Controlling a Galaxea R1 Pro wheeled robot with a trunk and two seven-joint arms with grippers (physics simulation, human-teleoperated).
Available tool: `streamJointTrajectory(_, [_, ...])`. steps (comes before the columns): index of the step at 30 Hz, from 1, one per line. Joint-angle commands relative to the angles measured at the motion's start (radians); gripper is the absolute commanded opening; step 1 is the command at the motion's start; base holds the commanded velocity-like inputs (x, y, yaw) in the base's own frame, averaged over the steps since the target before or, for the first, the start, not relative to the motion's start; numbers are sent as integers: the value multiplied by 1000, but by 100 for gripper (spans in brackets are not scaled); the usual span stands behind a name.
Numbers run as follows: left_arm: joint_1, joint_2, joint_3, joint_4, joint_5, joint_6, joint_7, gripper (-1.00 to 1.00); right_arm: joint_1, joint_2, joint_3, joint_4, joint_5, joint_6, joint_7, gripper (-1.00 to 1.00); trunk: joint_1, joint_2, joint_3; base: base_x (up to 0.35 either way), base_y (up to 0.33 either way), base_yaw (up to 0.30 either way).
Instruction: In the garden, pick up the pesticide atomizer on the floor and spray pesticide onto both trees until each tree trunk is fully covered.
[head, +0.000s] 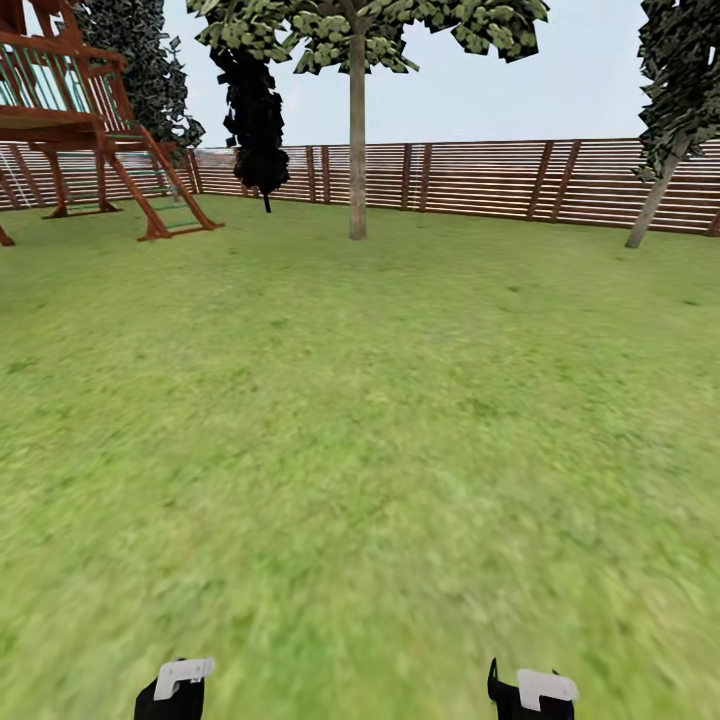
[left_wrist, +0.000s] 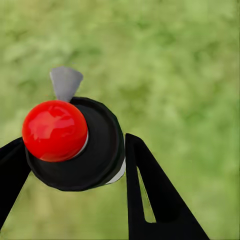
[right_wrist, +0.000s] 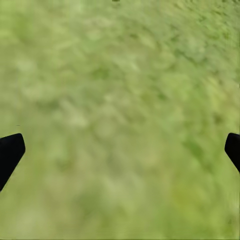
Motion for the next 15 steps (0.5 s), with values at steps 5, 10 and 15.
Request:
streamJointTrajectory(5, [0,0,0,0,0,1,0,-100,0,0,0,0,0,0,0,100,0,0,0,340,0,0])
streamJointTrajectory(10, [0,1,0,0,0,0,0,-100,0,0,0,0,0,0,0,100,0,0,0,340,0,0])
streamJointTrajectory(15, [0,0,0,0,0,0,0,-100,0,0,0,0,0,0,0,100,0,0,0,340,0,0])
